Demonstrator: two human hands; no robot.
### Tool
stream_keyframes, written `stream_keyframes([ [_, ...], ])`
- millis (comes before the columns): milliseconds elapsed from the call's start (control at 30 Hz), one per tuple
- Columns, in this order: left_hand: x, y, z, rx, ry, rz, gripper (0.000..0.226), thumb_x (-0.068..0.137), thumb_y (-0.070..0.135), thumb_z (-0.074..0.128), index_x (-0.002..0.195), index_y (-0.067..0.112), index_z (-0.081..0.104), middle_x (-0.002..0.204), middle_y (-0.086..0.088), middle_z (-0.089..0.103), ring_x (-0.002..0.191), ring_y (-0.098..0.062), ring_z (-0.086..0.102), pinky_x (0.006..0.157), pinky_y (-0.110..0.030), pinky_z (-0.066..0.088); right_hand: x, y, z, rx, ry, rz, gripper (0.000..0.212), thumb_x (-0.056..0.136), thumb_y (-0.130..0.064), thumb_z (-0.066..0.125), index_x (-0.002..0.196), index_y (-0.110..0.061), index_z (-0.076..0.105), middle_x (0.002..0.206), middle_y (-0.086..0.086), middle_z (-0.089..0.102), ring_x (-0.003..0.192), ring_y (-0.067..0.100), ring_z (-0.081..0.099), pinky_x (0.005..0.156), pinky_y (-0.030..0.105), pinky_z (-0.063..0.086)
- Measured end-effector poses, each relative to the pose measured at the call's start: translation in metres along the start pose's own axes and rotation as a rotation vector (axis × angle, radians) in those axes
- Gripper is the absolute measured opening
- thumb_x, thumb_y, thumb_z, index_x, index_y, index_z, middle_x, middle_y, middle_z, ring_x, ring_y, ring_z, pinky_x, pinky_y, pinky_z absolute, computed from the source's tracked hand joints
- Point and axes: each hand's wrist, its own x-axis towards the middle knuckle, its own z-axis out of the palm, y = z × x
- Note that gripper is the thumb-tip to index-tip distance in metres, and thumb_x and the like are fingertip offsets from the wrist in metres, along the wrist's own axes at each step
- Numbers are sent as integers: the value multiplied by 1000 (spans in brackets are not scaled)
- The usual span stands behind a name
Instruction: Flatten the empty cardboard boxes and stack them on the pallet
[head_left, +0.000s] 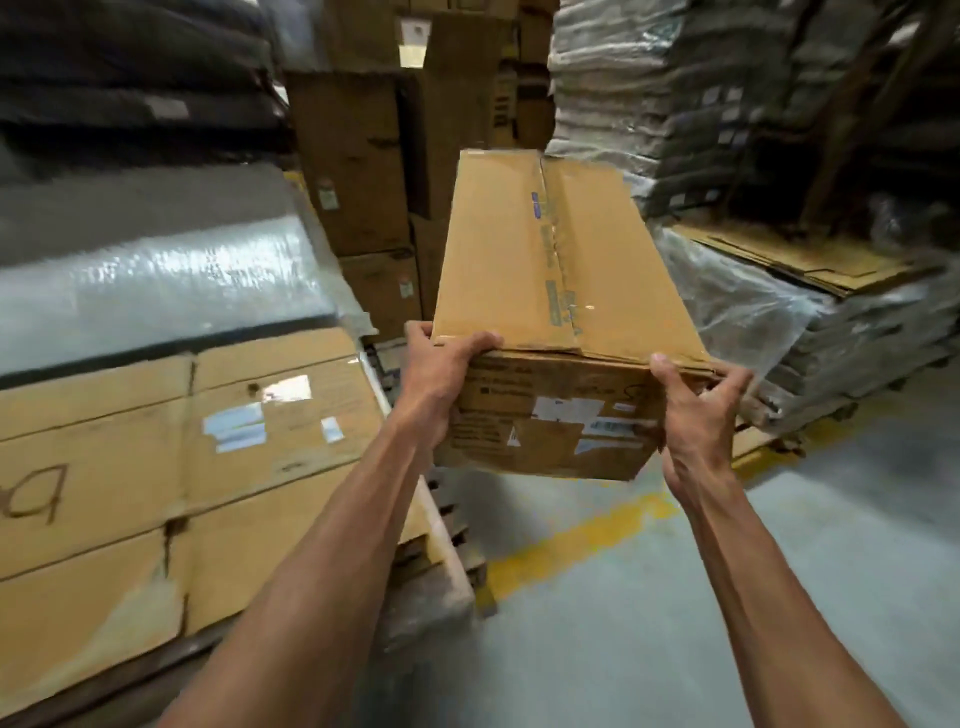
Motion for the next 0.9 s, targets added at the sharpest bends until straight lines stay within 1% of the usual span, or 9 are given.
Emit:
stream_keyframes([
  [133,-77,67,-125,28,79,89,68,77,47,81,125,27,37,114,-7,67,101,-22,70,86,-47,60,-111,-73,72,60,-76,-35,64,66,-53,83,107,-31,40,116,7,66,103,26,69,84,61,59],
  [367,-185,107,-300,0,291,73,67,83,39,80,130,21,35,113,-6,65,104,-19,64,80,-39,54,-265,-109,174,34,-250,-19,59,81,-39,81,117,-21,38,112,5,65,97,21,70,77,55,62],
  [467,-217,97,-354,-18,393,33,68,82,35,82,130,18,36,115,-7,64,105,-18,63,80,-37,52,-314,-103,203,-43,-345,-30,56,86,-39,79,118,-18,38,107,2,60,95,18,66,71,37,63],
  [533,-236,84,-383,-40,463,15,67,81,33,82,128,16,37,117,-9,64,108,-18,61,88,-42,53,-342,-95,219,-81,-397,-46,53,87,-38,78,117,-16,40,108,3,60,94,16,64,61,17,55],
  [600,-252,67,-407,-61,506,-17,67,80,34,82,126,17,36,118,-11,63,111,-20,60,94,-47,51,-365,-83,231,-112,-455,-40,53,87,-37,79,118,-15,42,113,5,62,96,17,64,58,9,48],
  [667,-264,50,-424,-86,551,-53,70,78,35,83,128,17,38,118,-12,63,113,-22,58,87,-46,51,-384,-71,237,-124,-496,-23,52,87,-36,79,118,-16,43,119,7,63,103,21,64,70,15,51],
  [767,-278,26,-439,-89,592,-96,70,78,35,83,129,18,38,118,-10,64,112,-23,59,73,-43,47,-411,-49,236,-129,-513,15,51,86,-35,80,116,-21,42,122,9,62,109,25,62,90,36,57],
  [833,-284,10,-447,-45,577,-133,66,79,34,83,126,21,37,117,-6,62,109,-22,58,72,-45,49,-426,-30,231,-115,-475,77,52,83,-39,81,114,-28,40,121,8,62,105,25,64,88,43,59],
  [900,-291,-4,-449,-27,568,-156,65,80,33,83,126,24,38,115,-3,60,106,-19,57,79,-50,52,-438,-14,223,-22,-441,169,50,81,-47,78,113,-37,41,121,4,64,104,23,66,85,45,60],
])
